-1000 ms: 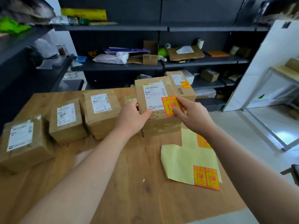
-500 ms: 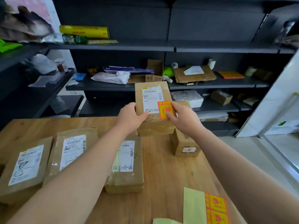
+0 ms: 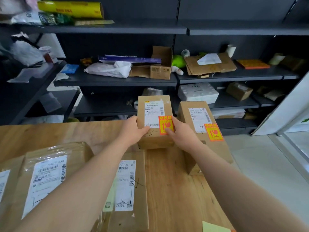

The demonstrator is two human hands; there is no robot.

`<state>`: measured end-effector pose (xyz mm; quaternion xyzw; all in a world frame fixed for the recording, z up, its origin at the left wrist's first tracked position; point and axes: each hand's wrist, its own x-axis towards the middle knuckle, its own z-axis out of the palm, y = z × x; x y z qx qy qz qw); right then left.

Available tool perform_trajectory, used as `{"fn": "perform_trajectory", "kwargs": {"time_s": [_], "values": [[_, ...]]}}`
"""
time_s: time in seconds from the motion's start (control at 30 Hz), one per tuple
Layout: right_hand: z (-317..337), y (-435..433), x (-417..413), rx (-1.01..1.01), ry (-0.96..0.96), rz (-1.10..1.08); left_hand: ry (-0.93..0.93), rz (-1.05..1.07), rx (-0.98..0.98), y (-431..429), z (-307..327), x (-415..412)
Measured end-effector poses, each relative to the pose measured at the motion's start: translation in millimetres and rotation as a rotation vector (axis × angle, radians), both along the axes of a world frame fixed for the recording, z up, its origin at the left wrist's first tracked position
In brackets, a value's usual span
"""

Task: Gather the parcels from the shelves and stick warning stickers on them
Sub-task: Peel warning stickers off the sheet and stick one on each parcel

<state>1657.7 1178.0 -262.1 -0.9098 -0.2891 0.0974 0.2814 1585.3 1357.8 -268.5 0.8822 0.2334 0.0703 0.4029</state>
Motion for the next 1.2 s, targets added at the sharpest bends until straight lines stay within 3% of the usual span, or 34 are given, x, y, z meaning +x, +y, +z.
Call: {"fn": "perform_trajectory", "kwargs": {"time_s": [0.37, 0.57, 0.83, 1.07, 1.2], "values": [[-39, 6, 4, -0.048, 0.065, -0.014, 0.104, -0.028, 0.057, 6, -39, 4], [-25, 5, -8, -0.151, -0.155, -0.002, 0.178, -0.096, 0.472, 2, -13, -15], [6, -6, -72, -0.247, -0.292, 0.104, 0.177, -0.147, 0.769, -32, 26, -113], [-4, -22, -158, -0.306, -0.258, 0.206, 0.51, -0.163, 0.902, -43, -4, -211], [-16, -27, -196, -0.342, -0.142, 0.213, 0.536, -0.178, 0.866, -49, -15, -234]]}}
